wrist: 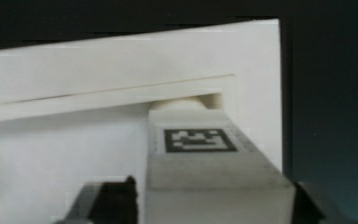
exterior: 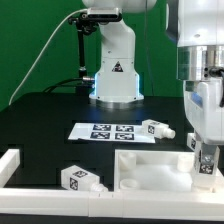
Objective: Assemble one leg
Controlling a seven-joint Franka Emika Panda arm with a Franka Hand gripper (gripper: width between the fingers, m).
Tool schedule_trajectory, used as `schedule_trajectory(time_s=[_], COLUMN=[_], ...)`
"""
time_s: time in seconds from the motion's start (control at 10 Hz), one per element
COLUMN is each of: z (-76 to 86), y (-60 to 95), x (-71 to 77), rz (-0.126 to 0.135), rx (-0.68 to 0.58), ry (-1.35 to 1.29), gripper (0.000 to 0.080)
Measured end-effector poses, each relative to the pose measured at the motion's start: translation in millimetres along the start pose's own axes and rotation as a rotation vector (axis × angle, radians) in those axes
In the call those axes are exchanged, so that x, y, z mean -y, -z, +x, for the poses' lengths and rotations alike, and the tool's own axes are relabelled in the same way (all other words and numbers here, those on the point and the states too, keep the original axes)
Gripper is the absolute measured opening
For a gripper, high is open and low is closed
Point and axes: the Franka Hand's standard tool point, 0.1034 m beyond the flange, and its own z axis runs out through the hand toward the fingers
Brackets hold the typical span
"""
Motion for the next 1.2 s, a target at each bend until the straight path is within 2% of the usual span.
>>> schedule_trajectory(time_s=[0.1, 0.2, 0.3, 0.5, 0.7, 0.8, 1.0, 1.1, 1.2], z=[0.0, -1.7, -4.0, -14.3, -9.2, -8.6, -4.3, -2.0, -2.5], y=[0.0, -0.1, 0.6, 0.0, -0.4, 0.0, 0.3, -0.3, -0.4], x=[-0.1, -0.8, -1.2, -5.3, -4.0, -3.6, -1.6, -0.4, -0.5], rz=[-0.001, -0.006, -0.019, -0.028, -0.031, -0.039, -0.072, -0.065, -0.064], rx=[-0.008, -0.010, -0.012, -0.007, -0.012, -0.025, -0.055, -0.061, -0.061], ry=[0.124, 0.315, 0.511, 0.744, 0.876, 1.039, 1.479, 1.497, 1.464], gripper=[0.0589, 0.0589, 0.0636, 0.0647, 0.0649, 0.0649, 0.0649, 0.0649, 0.0553])
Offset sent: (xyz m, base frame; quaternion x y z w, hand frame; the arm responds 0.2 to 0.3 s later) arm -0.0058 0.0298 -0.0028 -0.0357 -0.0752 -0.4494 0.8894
